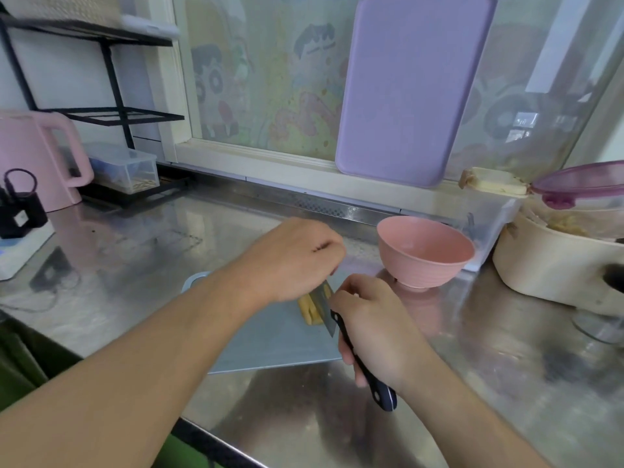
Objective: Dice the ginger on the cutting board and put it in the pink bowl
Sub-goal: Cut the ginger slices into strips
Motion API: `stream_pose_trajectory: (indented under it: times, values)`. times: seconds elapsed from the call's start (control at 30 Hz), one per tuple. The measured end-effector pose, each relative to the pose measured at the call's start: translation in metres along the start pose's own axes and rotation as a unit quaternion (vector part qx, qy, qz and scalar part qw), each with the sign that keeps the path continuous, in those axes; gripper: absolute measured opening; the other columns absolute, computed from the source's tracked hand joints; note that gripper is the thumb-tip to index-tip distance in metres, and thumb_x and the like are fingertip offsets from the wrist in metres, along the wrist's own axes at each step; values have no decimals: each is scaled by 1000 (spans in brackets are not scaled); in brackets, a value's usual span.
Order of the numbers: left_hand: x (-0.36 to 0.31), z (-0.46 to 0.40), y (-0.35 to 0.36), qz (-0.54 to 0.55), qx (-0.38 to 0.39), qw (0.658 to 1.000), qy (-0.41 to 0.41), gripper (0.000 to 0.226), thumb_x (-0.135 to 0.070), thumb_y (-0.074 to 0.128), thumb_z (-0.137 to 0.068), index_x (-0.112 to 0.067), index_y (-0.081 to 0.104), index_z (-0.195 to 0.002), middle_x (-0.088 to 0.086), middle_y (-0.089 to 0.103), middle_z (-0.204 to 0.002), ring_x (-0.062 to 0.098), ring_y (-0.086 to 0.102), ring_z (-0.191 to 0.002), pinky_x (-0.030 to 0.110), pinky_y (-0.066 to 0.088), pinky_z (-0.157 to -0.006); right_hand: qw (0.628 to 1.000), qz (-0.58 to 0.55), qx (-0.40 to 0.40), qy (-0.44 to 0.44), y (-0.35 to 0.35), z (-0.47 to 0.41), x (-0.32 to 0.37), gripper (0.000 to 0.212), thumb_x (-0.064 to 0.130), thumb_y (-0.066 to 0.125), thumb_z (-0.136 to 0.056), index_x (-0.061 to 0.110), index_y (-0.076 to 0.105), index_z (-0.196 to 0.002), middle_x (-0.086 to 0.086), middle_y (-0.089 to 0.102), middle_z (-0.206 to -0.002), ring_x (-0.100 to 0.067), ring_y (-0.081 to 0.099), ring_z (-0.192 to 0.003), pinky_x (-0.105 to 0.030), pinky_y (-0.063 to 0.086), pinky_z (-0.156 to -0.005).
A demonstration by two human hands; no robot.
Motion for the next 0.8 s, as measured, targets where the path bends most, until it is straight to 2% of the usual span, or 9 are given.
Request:
stream_pose_trajectory:
  times: [0.07,0.13,0.2,0.27,0.37,0.5,0.57,0.7,0.8]
  values:
    - [-4,-4,6,-29,12,1000,-1,33,-36,40,-83,-10,60,-76,6,63,-75,25,59,-78,50,53,-71,1000,0,0,-2,-1,-2,-2,18,22,47,-94,7,54,-87,-12,57,-48,-25,45,-30,-25,36,-40]
    - [-7,-6,14,-58,34,998,-4,34,-34,42,-89,-11,61,-73,5,62,-73,24,58,-77,45,50,-67,1000,-2,1,-2,-1,-3,-3,22,25,46,-95,5,56,-91,-11,57,-49,-25,46,-29,-26,36,-41]
    - [-8,-8,22,-86,57,995,-16,40,-34,43,-96,-14,56,-65,1,58,-70,22,56,-75,38,39,-59,1000,-5,6,-6,-1,-3,-2,23,24,44,-95,6,58,-93,-12,58,-49,-26,47,-29,-26,36,-41]
    - [-6,-11,28,-103,70,992,-24,45,-39,39,-100,-17,49,-61,-1,54,-70,24,55,-77,37,33,-59,1000,-8,7,-12,-2,-3,-1,22,22,42,-95,9,60,-93,-13,59,-50,-26,48,-29,-26,36,-41]
    - [-4,-14,32,-105,82,991,-27,55,-49,32,-106,-18,53,-65,1,55,-72,24,55,-81,38,37,-66,1000,-15,10,-11,-2,-5,-2,22,21,42,-94,9,60,-95,-14,59,-52,-27,48,-30,-28,38,-44]
    - [-7,-16,30,-114,86,989,-23,72,-58,26,-108,-9,64,-71,7,61,-73,22,60,-76,40,49,-72,1000,-27,16,-5,-4,-7,-3,22,22,43,-93,10,61,-95,-12,59,-50,-28,49,-31,-29,40,-46]
    - [-5,-19,28,-93,74,993,-18,72,-58,27,-107,-10,67,-71,7,65,-71,22,63,-74,43,53,-74,999,-29,13,-2,-5,-7,-4,20,23,44,-93,12,60,-91,-11,59,-50,-28,50,-32,-27,40,-46]
    - [-3,-20,11,2,-7,1000,-1,58,-55,34,-106,-26,75,-79,-9,75,-84,9,68,-84,39,55,-86,999,-47,6,3,-11,-7,-3,14,17,46,-94,9,54,-87,-13,55,-48,-26,45,-32,-23,37,-42]
    - [3,-18,-5,63,-81,995,0,49,-51,38,-105,-26,74,-85,-7,73,-88,10,66,-90,38,53,-89,997,-78,3,2,-17,-5,0,14,15,48,-96,5,51,-86,-17,52,-48,-26,42,-31,-25,33,-42]
Point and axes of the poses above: each hand's wrist, its own z-axis away from the middle knuckle, its own y-axis out of the palm, x = y × z, the point moved 8 cm from there along -z, towards the middle knuckle
